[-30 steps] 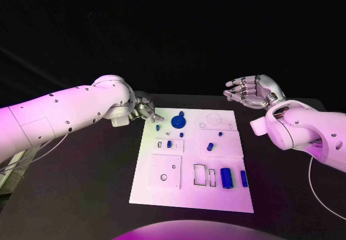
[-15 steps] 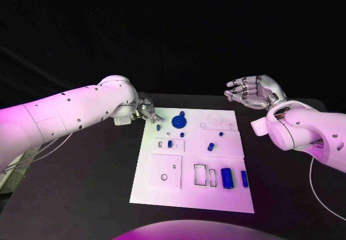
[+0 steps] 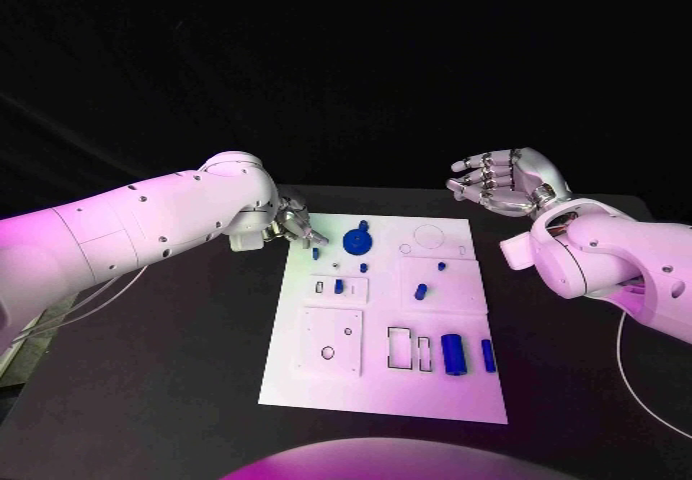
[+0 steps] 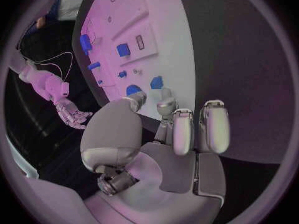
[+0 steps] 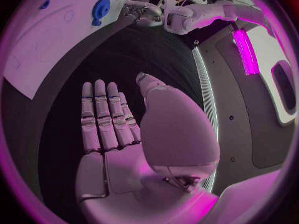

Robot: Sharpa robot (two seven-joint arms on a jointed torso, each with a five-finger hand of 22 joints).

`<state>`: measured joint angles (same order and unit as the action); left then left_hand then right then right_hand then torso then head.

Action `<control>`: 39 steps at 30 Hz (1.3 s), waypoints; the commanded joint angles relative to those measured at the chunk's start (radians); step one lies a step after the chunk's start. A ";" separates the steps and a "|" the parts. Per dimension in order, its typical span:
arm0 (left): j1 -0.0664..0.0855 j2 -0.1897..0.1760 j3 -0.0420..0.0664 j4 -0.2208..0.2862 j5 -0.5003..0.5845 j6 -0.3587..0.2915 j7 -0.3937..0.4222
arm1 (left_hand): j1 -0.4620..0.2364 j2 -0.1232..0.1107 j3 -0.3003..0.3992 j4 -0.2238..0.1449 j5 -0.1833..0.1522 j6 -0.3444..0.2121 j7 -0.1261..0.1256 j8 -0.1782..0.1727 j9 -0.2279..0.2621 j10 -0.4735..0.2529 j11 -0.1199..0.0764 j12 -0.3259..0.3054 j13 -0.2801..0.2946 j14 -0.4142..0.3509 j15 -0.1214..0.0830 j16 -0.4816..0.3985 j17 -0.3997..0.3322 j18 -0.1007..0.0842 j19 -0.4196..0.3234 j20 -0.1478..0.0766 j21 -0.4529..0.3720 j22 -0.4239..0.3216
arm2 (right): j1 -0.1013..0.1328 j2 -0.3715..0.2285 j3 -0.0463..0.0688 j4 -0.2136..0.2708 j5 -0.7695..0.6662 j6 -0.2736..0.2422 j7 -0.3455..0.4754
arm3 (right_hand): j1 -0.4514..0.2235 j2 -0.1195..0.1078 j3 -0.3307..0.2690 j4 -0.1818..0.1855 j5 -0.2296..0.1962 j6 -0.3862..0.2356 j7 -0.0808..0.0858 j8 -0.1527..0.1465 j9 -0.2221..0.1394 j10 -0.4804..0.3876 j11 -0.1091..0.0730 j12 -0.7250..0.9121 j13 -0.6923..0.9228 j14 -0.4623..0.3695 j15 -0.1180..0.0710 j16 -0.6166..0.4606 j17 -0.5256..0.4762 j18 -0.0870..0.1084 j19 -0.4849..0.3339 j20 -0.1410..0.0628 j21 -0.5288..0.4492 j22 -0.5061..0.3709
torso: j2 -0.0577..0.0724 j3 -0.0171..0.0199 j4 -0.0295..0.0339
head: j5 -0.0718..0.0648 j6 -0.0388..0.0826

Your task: Assemble the parts on the task board

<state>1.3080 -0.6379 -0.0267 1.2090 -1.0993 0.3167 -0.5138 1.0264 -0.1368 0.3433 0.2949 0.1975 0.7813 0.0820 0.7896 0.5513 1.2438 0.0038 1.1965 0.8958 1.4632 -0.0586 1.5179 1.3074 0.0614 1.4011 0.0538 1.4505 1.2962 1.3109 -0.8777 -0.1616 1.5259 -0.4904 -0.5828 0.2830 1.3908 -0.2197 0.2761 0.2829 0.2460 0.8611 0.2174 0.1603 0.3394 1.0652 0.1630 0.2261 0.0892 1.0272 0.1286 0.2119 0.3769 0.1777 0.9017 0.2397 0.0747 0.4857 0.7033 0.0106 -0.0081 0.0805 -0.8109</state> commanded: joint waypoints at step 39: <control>-0.005 0.017 -0.013 -0.017 0.055 0.035 0.005 | 0.081 0.043 0.006 -0.010 0.008 0.021 -0.005 -0.007 -0.005 -0.005 0.000 0.009 -0.006 0.079 0.004 -0.002 0.161 0.001 -0.006 0.004 -0.009 -0.003 | -0.001 0.003 0.000 -0.001 -0.002 0.002 0.012 | -0.010 0.004 -0.007 -0.002 -0.003 -0.007 0.020 -0.006 -0.001 0.001 0.007 0.003 -0.003 -0.004 0.003 -0.006 -0.002 0.004 -0.004 0.006 -0.005 -0.003 | -0.001 0.0015 -0.0001 | -0.001 -0.003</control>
<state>1.3026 -0.6237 -0.0402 1.1918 -1.0609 0.3486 -0.5137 1.1027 -0.0919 0.3460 0.2827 0.2015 0.7955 0.0746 0.7857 0.5472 1.2438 0.0036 1.1998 0.8897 1.4632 -0.0587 1.5179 1.3074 0.0613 1.3974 0.0572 1.4472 1.2946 1.3107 -0.8754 -0.1616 1.5246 -0.4900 -0.5842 0.2846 1.3868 -0.2156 0.2734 0.2802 0.2460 0.8611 0.2174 0.1603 0.3395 1.0652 0.1630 0.2260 0.0878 1.0272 0.1286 0.2119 0.3759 0.1778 0.8981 0.2432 0.0748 0.4841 0.7010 0.0125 -0.0081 0.0801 -0.8134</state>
